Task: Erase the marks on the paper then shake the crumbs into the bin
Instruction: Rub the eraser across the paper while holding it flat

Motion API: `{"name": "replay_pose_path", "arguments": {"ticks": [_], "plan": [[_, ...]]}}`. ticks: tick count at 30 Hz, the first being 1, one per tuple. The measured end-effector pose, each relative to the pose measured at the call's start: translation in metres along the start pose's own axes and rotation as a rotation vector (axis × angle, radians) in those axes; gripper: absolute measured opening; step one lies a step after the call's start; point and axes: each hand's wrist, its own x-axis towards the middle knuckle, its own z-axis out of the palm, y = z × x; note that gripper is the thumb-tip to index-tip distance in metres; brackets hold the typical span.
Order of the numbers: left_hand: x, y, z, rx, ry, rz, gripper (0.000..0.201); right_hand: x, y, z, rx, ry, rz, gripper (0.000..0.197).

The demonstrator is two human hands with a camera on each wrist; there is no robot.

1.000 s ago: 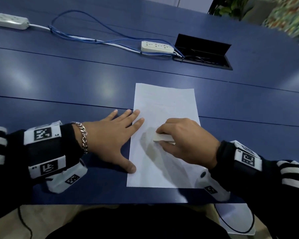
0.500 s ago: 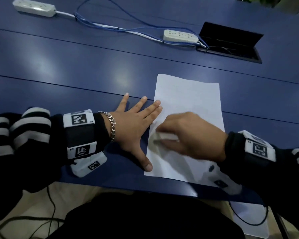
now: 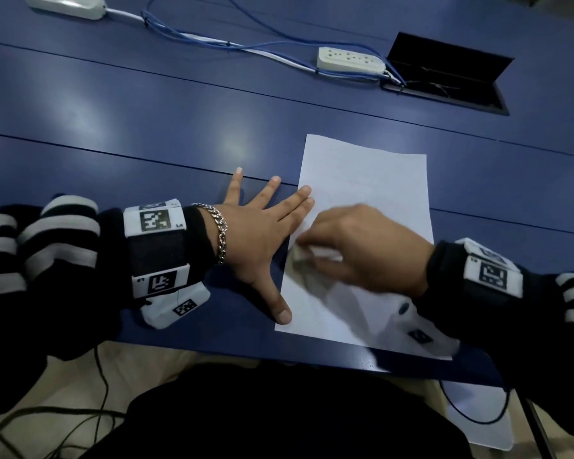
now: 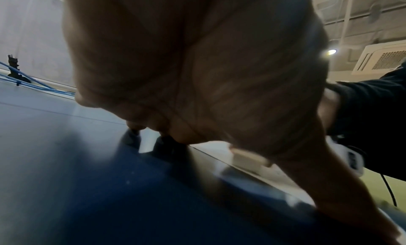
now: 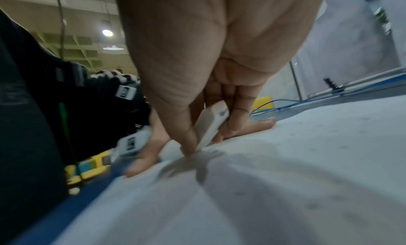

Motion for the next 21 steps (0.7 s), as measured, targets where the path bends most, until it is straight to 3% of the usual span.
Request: {"name": "replay_pose_path", "arguments": {"ticks": [2,7,12,17,21], "plan": [[0.0,0.0,0.0,0.005,-0.006,-0.002,0.177,0.002,0.005,-0.002,-0.011,0.09,0.037,0.011],[0.0,0.0,-0.001,0.015,0.003,0.002,0.177,-0.009,-0.009,0.005,-0.007,-0.141,-0.104,0.018],[-0.002,-0.004,0.001,0.005,-0.001,0.051,0.172,0.002,0.012,-0.003,0.006,0.048,0.05,0.026],[-0.009,-0.006,0.006,-0.032,-0.021,0.115,0.163,-0.001,0.011,0.0,0.027,0.04,0.07,0.029],[-0.009,-0.004,0.008,-0.024,-0.016,0.101,0.166,-0.001,0.0,0.001,0.025,0.067,0.053,0.018]]}}
